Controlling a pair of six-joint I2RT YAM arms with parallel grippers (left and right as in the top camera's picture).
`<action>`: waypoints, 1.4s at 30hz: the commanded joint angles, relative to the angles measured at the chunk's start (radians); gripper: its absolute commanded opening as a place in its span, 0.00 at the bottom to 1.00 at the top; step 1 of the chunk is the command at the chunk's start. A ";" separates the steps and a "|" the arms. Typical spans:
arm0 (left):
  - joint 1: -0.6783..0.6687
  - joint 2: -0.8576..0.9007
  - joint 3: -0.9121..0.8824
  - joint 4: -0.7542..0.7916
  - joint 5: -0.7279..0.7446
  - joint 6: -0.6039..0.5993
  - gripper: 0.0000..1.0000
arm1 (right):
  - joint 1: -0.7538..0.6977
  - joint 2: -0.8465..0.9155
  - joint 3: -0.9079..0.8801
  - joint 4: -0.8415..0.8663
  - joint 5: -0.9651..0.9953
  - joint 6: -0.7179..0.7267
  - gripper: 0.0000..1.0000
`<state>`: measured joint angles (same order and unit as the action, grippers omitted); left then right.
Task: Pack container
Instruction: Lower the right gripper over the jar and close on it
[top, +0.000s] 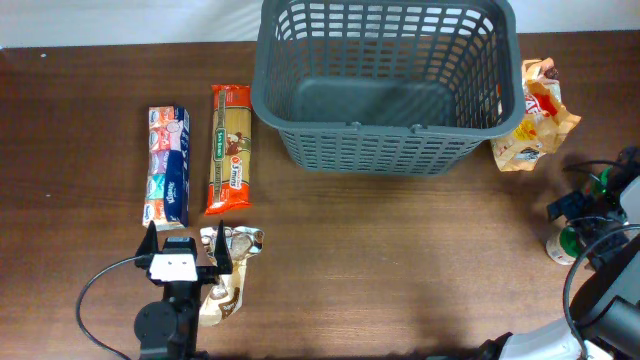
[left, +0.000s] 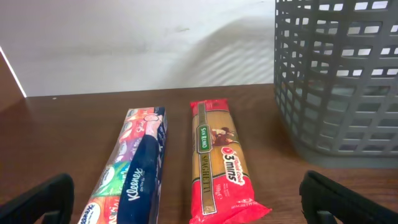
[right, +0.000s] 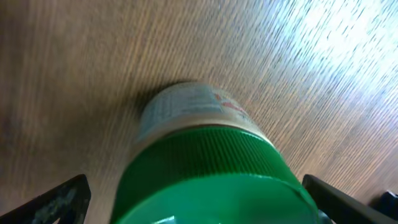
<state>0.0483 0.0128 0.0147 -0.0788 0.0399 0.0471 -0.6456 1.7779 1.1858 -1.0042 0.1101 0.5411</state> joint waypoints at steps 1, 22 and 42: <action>0.006 -0.008 -0.006 -0.001 -0.007 -0.010 0.99 | -0.005 0.005 -0.012 0.008 -0.006 -0.006 0.99; 0.006 -0.008 -0.006 -0.001 -0.007 -0.010 0.99 | -0.005 0.015 -0.012 0.045 -0.001 -0.013 0.99; 0.006 -0.008 -0.006 -0.001 -0.007 -0.010 0.99 | -0.005 0.015 -0.087 0.127 -0.001 -0.013 0.99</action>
<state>0.0483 0.0128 0.0147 -0.0788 0.0399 0.0475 -0.6464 1.7870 1.1053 -0.8860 0.1062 0.5270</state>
